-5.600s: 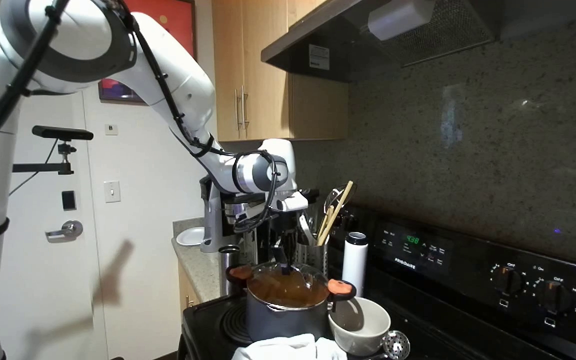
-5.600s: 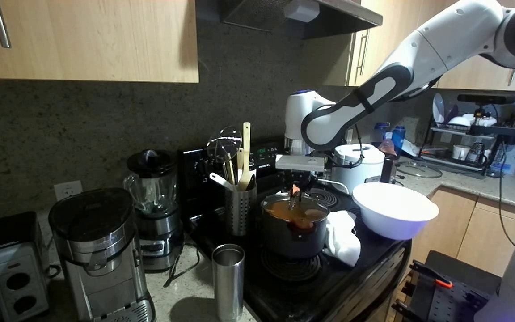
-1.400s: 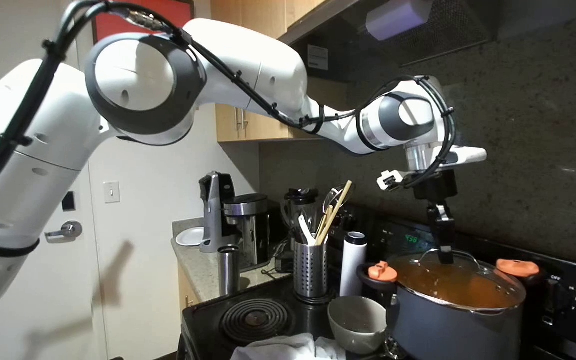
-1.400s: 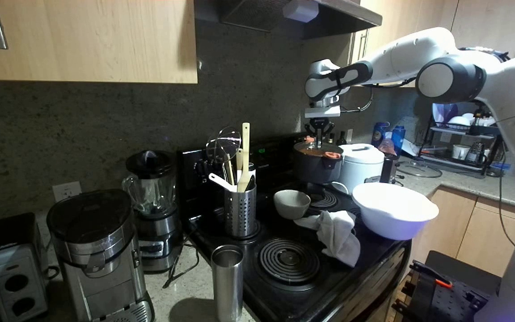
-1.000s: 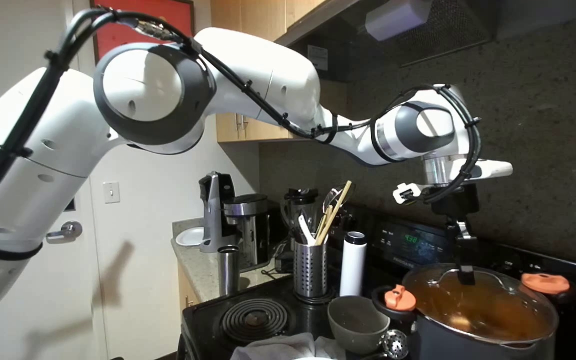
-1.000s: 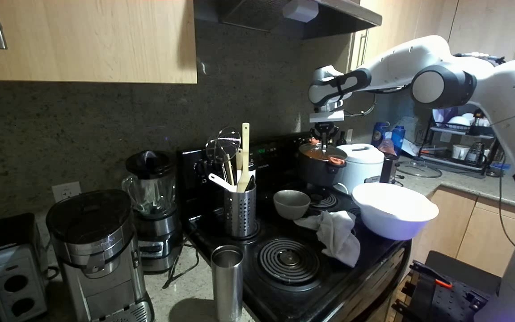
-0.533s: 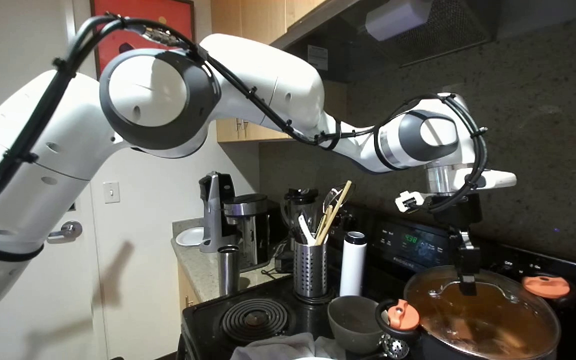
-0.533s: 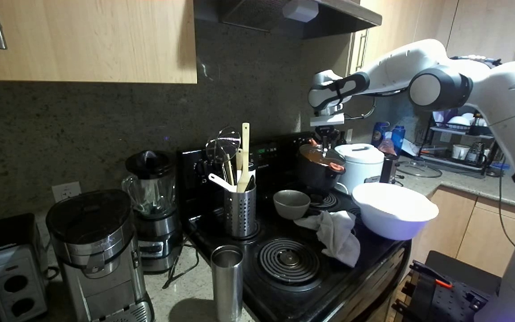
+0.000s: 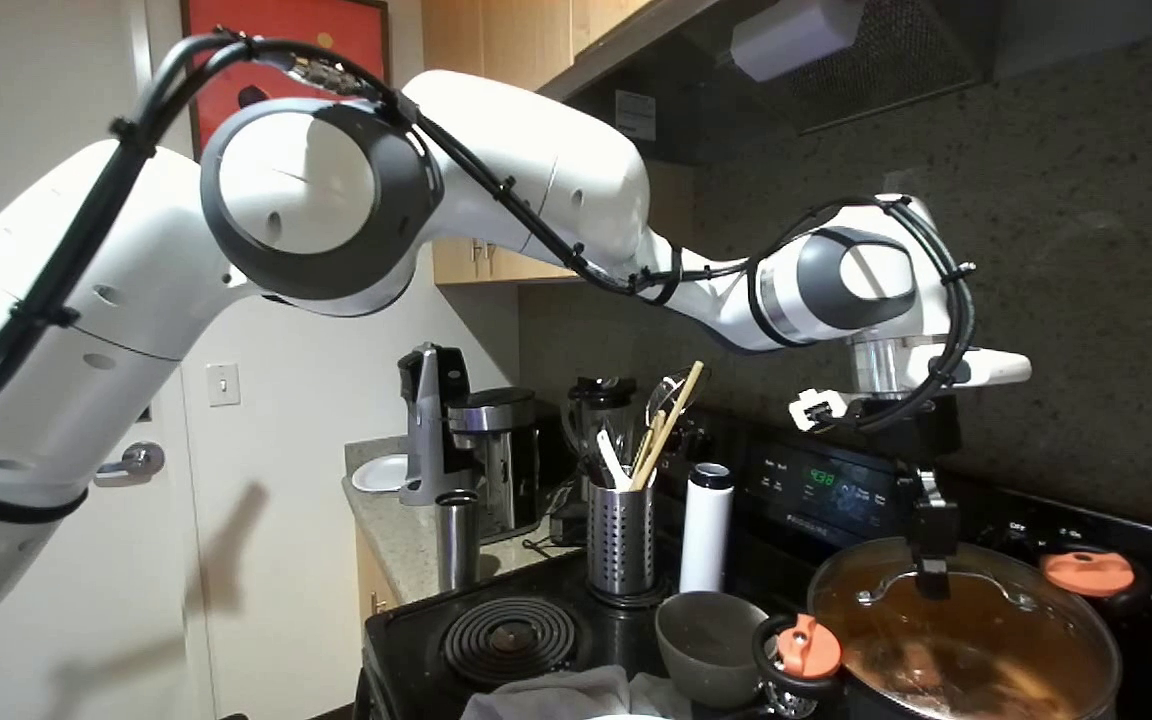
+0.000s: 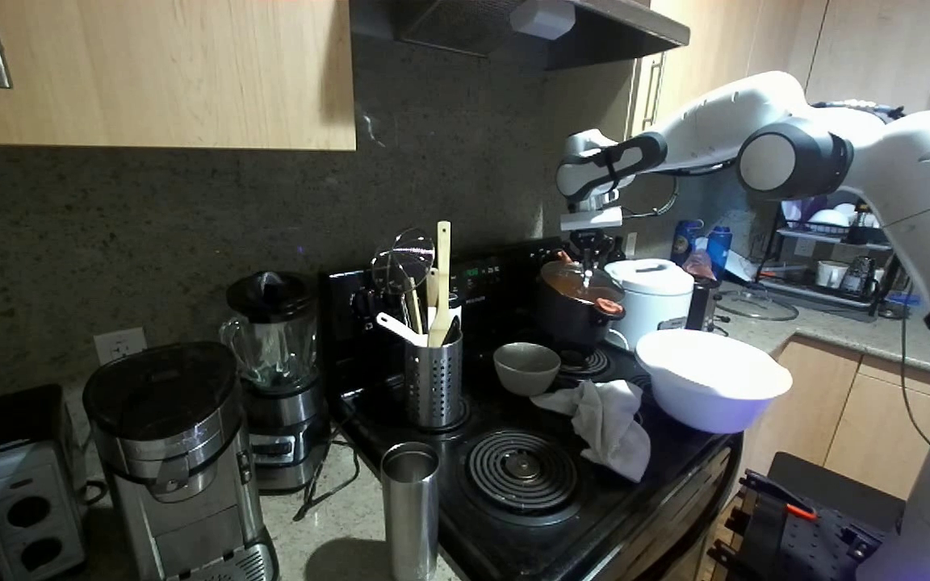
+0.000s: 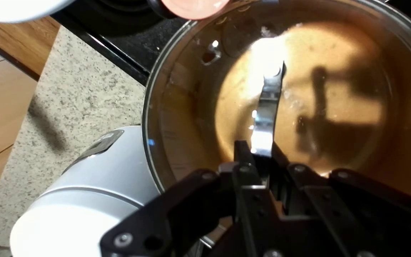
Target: Move the pot from left to right
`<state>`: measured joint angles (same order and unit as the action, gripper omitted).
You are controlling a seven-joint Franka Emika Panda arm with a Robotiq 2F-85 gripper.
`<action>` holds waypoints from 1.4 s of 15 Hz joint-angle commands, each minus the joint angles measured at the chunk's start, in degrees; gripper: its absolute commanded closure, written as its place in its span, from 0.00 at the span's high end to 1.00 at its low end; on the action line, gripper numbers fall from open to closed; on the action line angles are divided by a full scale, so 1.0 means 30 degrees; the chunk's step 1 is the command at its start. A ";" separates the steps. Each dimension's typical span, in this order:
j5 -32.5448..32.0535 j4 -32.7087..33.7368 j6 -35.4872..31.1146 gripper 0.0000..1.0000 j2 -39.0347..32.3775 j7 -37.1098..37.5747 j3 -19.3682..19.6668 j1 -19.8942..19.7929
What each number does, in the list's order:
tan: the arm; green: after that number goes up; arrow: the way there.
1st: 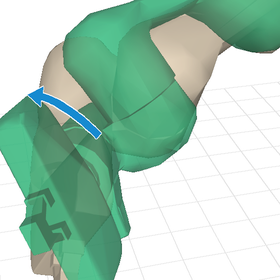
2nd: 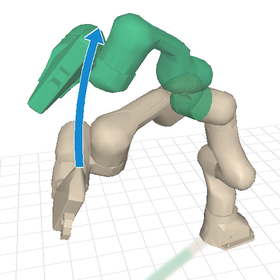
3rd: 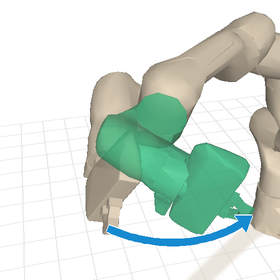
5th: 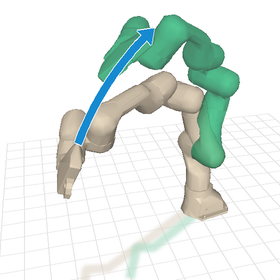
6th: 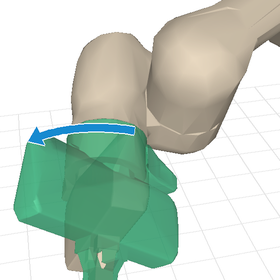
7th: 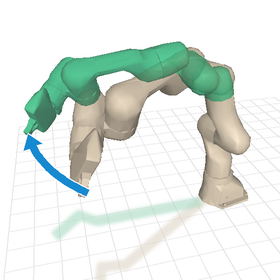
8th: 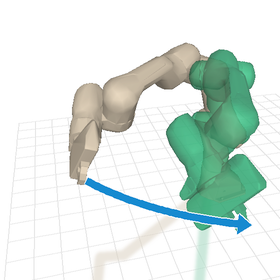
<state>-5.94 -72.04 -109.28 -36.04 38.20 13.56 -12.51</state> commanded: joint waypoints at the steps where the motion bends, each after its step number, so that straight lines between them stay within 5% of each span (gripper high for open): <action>1: -0.0200 -0.1805 -0.0692 0.08 0.2407 -0.0515 0.0015 0.0196; 21: -0.2635 -0.8833 -0.1418 0.07 0.7371 -0.0124 0.0354 0.1319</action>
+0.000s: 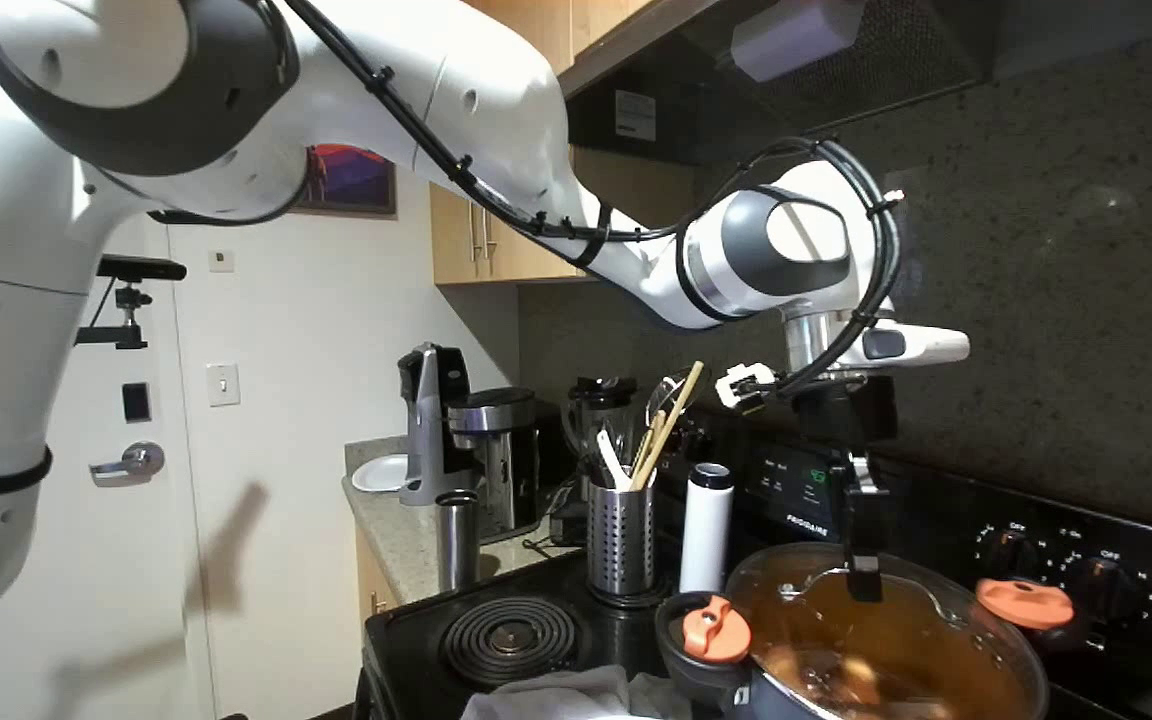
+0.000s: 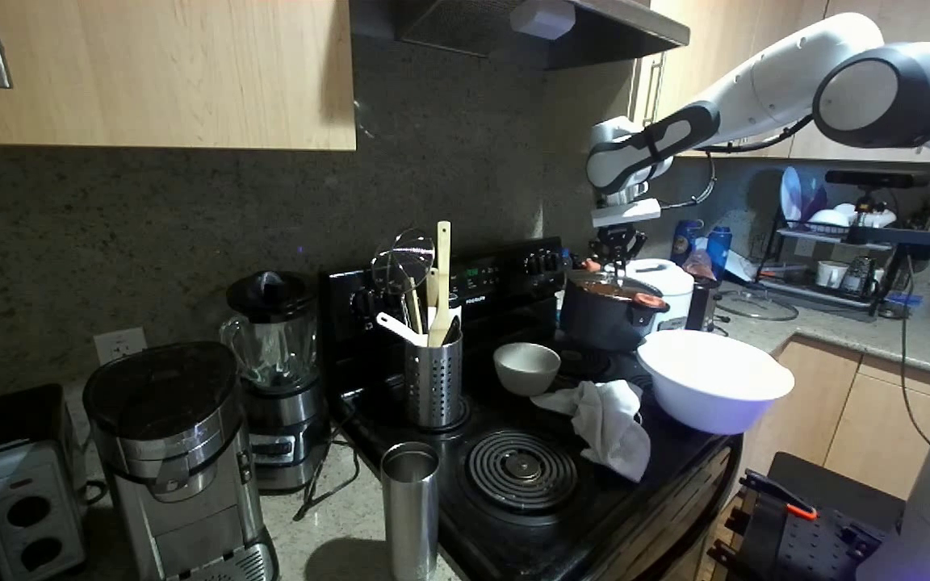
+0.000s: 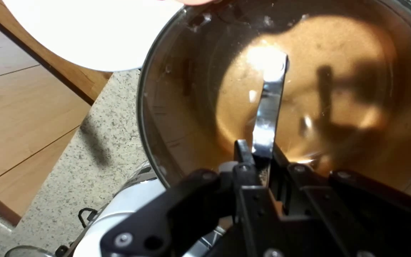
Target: Move the pot from left to right
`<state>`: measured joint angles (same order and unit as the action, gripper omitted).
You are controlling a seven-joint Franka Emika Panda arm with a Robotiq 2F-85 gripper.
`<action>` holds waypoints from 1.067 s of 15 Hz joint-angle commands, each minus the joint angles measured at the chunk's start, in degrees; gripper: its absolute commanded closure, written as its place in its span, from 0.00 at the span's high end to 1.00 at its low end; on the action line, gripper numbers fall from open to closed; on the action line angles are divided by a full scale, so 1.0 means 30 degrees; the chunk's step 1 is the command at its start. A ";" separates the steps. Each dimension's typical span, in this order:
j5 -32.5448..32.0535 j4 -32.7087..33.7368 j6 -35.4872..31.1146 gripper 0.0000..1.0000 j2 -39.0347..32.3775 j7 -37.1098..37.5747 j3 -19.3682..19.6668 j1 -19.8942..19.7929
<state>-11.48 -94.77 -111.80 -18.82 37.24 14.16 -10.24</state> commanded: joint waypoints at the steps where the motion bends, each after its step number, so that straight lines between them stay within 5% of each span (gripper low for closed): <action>1: -0.0912 -0.1483 -0.0799 0.07 0.1698 0.0285 0.0142 0.0665; 16: -0.1879 -0.1563 -0.2539 0.07 0.0457 0.0863 0.0116 0.1606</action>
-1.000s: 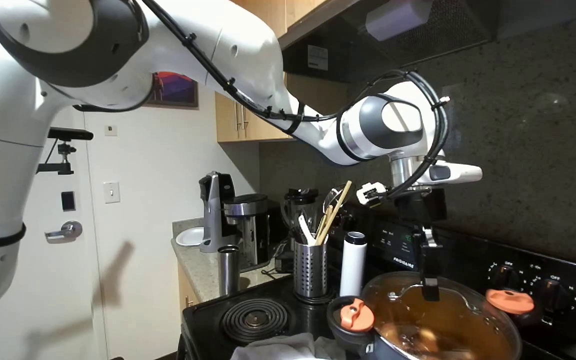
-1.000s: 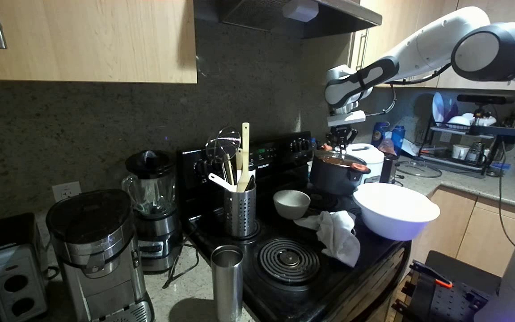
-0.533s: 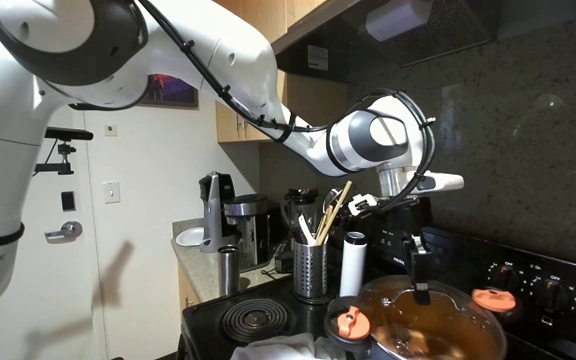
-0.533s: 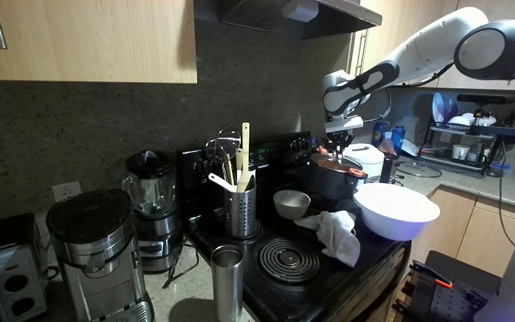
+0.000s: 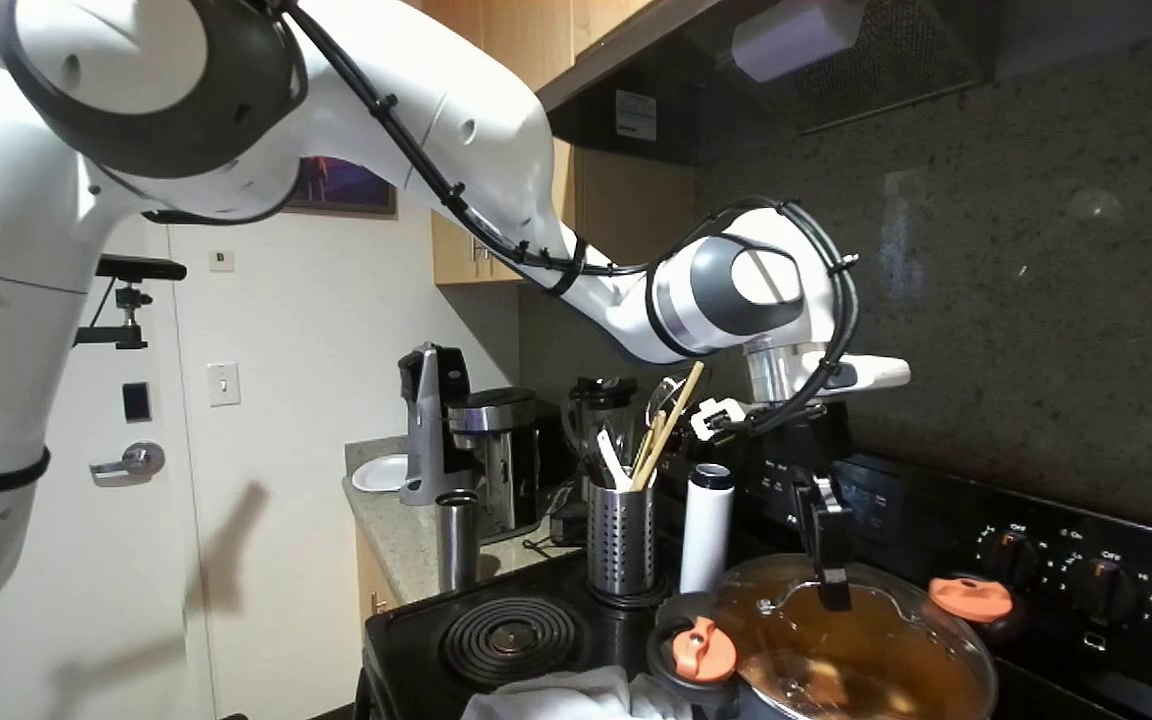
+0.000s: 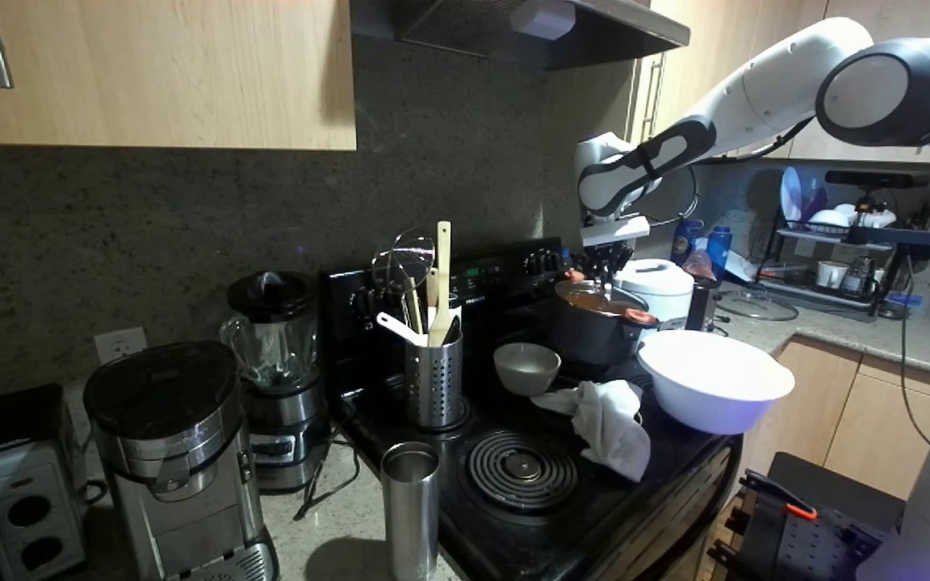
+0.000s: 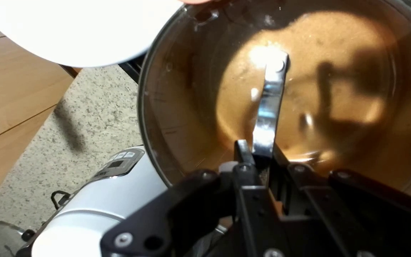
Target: Move the pot from left to right
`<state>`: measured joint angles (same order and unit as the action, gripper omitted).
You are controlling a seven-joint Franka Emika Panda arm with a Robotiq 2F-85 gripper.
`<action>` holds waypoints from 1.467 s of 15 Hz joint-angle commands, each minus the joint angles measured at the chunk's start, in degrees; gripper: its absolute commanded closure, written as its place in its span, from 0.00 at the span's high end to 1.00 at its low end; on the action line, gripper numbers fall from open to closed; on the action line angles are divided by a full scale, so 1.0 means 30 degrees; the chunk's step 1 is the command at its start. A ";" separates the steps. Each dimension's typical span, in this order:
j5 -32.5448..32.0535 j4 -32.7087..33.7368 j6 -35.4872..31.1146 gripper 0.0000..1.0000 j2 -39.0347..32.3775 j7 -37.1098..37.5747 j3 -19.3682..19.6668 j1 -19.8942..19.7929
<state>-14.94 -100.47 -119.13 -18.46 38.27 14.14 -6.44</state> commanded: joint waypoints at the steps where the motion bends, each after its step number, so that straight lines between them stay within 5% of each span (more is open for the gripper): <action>1: -0.0804 0.0350 -0.0187 0.07 0.0241 0.0605 0.0125 0.0398; 22: -0.0561 0.2658 -0.0513 0.07 -0.2830 0.0489 0.0670 0.0460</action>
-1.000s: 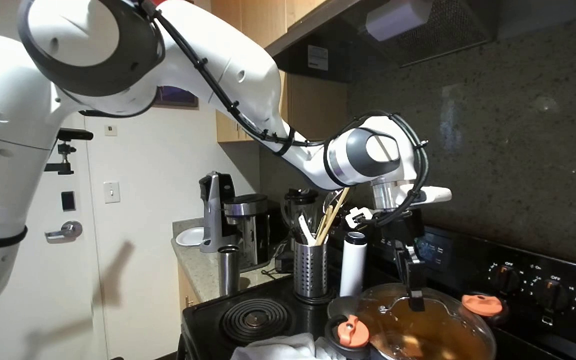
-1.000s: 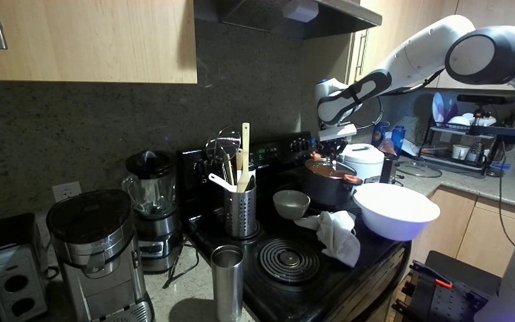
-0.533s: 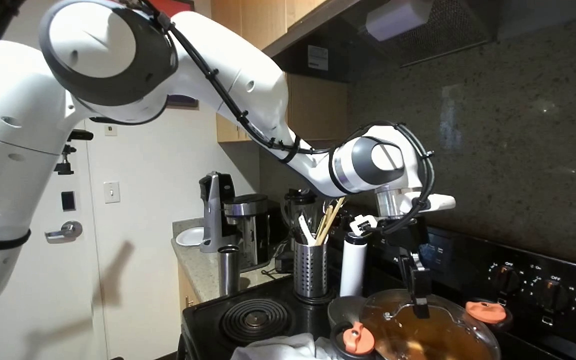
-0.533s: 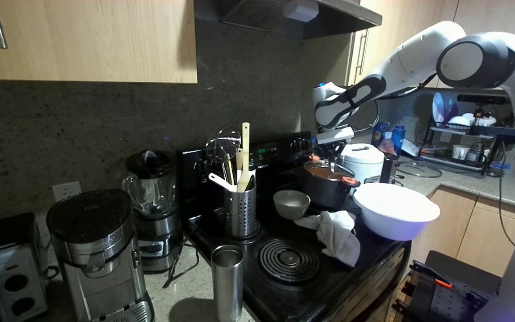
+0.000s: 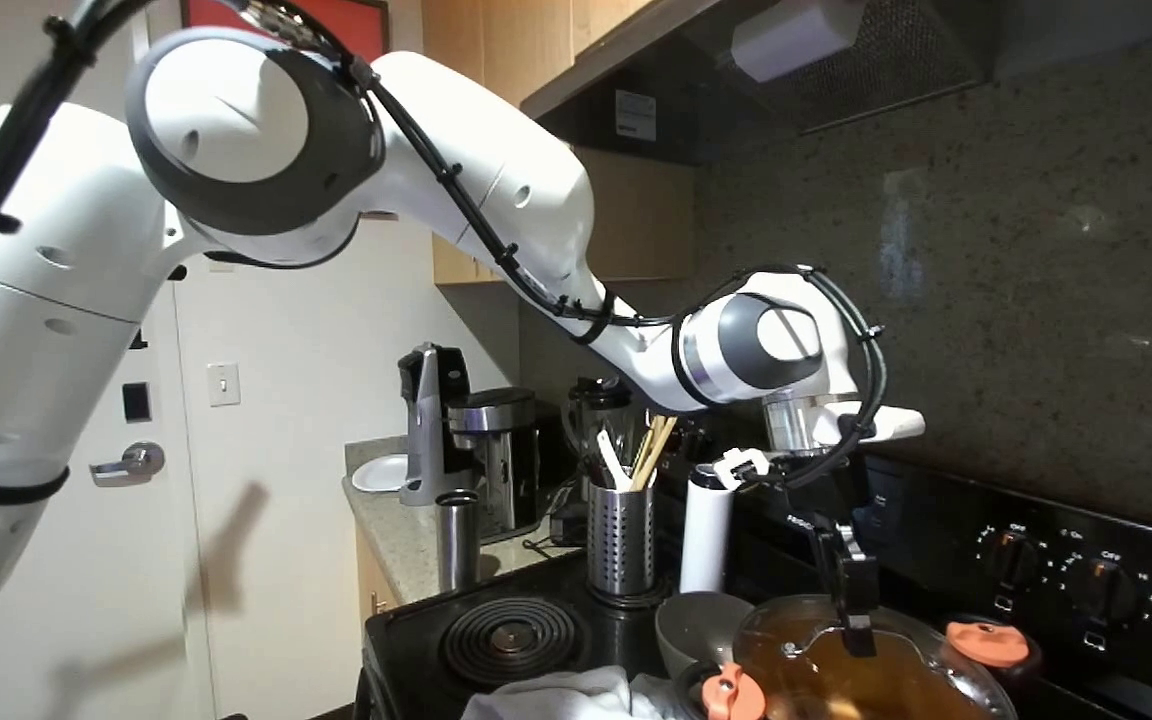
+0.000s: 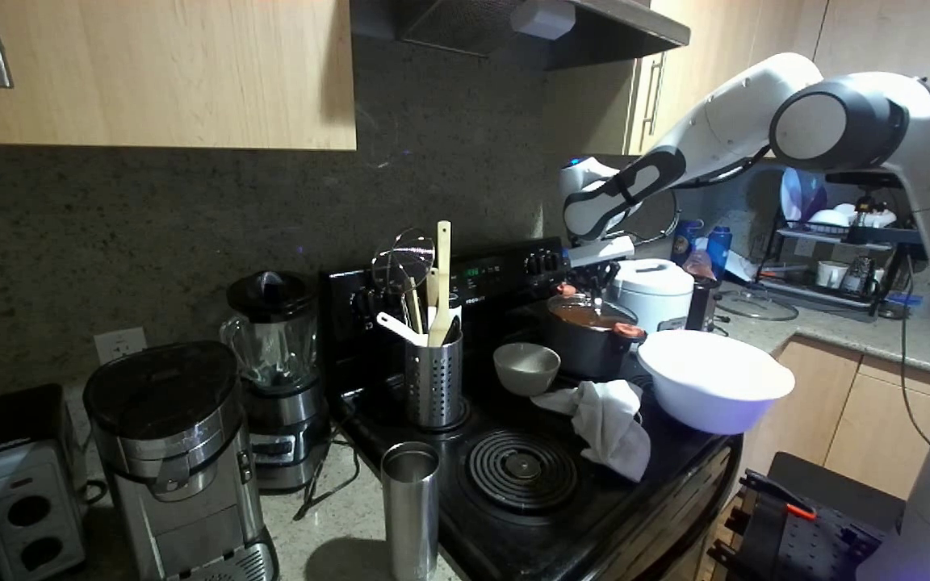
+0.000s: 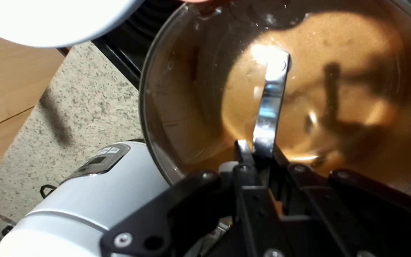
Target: Move the pot from left to right
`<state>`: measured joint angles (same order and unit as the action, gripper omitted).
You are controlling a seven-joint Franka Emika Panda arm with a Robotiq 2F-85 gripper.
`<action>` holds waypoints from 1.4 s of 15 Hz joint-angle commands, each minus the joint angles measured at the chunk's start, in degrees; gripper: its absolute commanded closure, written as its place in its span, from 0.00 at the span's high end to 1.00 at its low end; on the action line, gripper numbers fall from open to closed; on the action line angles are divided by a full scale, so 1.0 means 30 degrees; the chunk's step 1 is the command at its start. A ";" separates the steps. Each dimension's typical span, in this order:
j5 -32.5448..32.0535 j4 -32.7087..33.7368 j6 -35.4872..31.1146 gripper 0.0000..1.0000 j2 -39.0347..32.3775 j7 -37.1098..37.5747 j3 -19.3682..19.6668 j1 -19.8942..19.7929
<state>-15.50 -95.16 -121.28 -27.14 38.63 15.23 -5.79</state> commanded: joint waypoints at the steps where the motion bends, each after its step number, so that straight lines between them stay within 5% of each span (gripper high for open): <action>1: -0.0372 0.0972 0.0228 0.08 -0.0044 0.0373 0.0329 0.0252; 6: -0.0323 0.1252 0.0285 0.12 -0.0387 0.0369 0.0394 0.0265; 7: -0.0327 0.1265 0.0293 0.39 -0.0405 0.0368 0.0408 0.0271; 8: -0.0339 0.1292 0.0282 0.40 -0.0417 0.0382 0.0424 0.0281; 16: -0.0389 0.2376 0.0393 1.00 -0.0012 0.0295 0.0457 0.0445; 21: -0.0326 0.0948 0.0660 1.00 0.2340 -0.0637 -0.0006 0.0868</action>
<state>-15.50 -87.83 -120.77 -26.41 38.24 15.95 -4.35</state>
